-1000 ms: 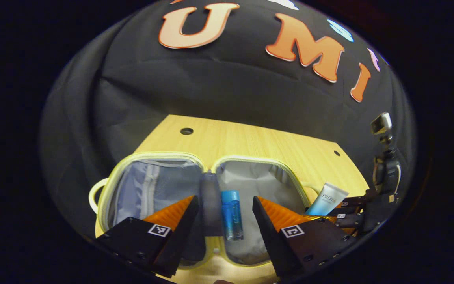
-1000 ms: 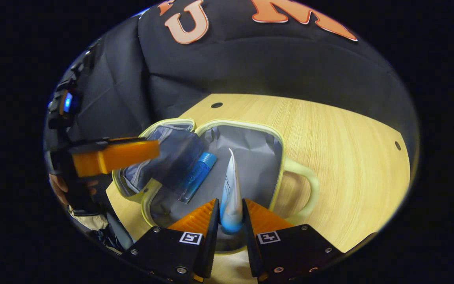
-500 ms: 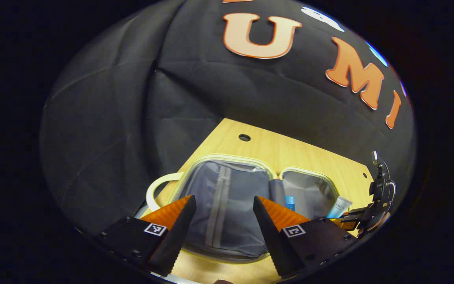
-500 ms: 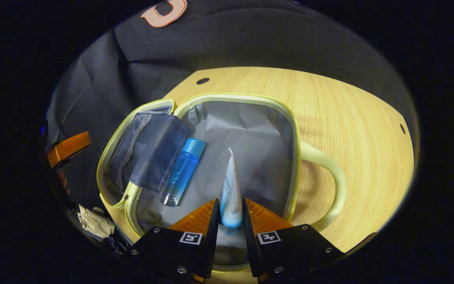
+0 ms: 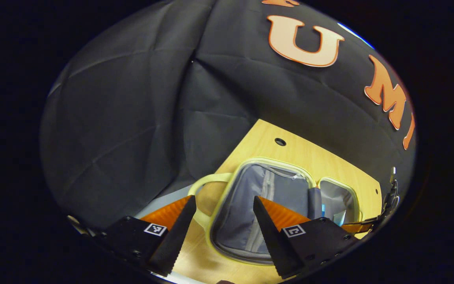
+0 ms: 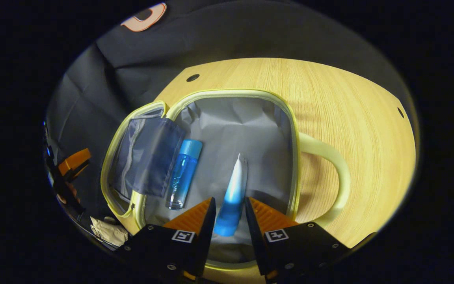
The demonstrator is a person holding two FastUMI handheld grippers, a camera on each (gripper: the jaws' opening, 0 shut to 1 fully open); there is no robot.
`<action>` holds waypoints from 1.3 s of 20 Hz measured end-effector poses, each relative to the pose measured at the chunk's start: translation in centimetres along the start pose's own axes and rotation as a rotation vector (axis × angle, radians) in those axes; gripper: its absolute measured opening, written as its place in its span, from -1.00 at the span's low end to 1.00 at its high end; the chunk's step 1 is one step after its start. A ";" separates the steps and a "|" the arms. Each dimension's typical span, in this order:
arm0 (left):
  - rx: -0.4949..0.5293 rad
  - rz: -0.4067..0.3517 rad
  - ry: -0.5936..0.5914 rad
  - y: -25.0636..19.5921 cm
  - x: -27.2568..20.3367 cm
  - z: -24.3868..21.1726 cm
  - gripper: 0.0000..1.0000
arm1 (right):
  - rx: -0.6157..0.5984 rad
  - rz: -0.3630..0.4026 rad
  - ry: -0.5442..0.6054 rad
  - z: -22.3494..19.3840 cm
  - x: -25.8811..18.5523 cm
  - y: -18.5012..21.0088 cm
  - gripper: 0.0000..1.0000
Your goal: First open the suitcase, pack the skin care products into it, and then close the suitcase.
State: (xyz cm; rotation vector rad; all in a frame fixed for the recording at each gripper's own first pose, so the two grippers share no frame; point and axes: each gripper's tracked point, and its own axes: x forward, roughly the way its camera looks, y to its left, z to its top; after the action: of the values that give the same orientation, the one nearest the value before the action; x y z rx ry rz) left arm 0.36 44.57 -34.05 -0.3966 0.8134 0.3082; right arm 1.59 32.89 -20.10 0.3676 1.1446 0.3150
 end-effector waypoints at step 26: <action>-0.600 -0.237 0.061 4.8 3.1 -1.0 -0.75 | -0.045 -0.179 -0.443 6.1 -18.7 -7.4 0.91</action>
State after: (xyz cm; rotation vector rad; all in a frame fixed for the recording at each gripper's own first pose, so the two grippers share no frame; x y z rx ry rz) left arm -0.30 48.70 -38.07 -1.0608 0.7141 0.3159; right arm 0.51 17.57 -5.76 0.2750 0.7277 0.0928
